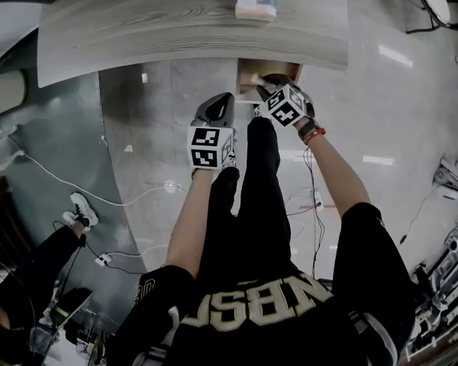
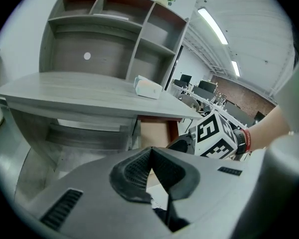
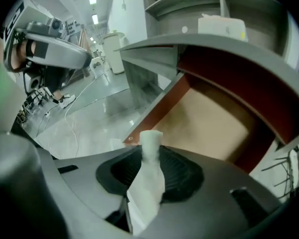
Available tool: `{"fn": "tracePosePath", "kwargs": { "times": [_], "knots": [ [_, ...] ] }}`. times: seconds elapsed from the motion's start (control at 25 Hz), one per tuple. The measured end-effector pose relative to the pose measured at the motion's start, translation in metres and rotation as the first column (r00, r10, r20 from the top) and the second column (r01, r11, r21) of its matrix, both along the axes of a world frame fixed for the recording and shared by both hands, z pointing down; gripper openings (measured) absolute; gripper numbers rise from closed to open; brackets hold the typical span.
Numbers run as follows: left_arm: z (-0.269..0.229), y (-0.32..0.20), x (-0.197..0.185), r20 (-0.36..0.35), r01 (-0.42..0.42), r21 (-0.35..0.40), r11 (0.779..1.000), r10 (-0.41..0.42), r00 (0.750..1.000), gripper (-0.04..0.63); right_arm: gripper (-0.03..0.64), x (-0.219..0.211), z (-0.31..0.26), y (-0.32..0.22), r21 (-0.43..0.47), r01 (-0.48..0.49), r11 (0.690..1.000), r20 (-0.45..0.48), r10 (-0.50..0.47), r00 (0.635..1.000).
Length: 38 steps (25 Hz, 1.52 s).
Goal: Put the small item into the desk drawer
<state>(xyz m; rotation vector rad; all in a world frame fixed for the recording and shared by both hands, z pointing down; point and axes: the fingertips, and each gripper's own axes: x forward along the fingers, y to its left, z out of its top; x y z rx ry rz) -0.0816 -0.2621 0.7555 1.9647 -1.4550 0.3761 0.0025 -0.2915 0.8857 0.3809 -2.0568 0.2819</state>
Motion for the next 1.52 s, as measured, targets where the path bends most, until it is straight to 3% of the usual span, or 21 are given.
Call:
{"fn": "tracePosePath", "kwargs": {
  "times": [0.36, 0.76, 0.92, 1.2, 1.52],
  "knots": [
    [0.027, 0.006, -0.009, 0.0, -0.002, -0.046, 0.999, 0.002, 1.0, 0.014, 0.121, -0.012, 0.053, 0.014, -0.006, 0.146, 0.989, -0.081, -0.146, 0.986],
    [0.029, 0.014, -0.027, -0.009, 0.044, -0.057, 0.997, -0.045, 0.999, 0.014, 0.14, -0.013, 0.084, 0.012, -0.026, 0.144, 0.989, -0.162, -0.147, 0.976],
    [0.023, 0.016, -0.038, -0.013, 0.083, -0.056, 0.995, -0.084, 0.996, 0.014, 0.167, -0.012, 0.081, 0.011, -0.045, 0.096, 0.994, -0.156, -0.102, 0.983],
    [0.004, 0.023, -0.041, 0.008, 0.078, -0.04, 0.996, -0.078, 0.997, 0.014, 0.183, -0.002, 0.04, 0.015, -0.057, -0.035, 0.998, -0.1, 0.029, 0.995],
    [-0.034, 0.026, -0.04, -0.017, 0.104, -0.005, 0.995, -0.104, 0.994, 0.014, 0.181, 0.018, -0.029, 0.025, -0.063, -0.241, 0.969, 0.01, 0.242, 0.97]
  ]
}}
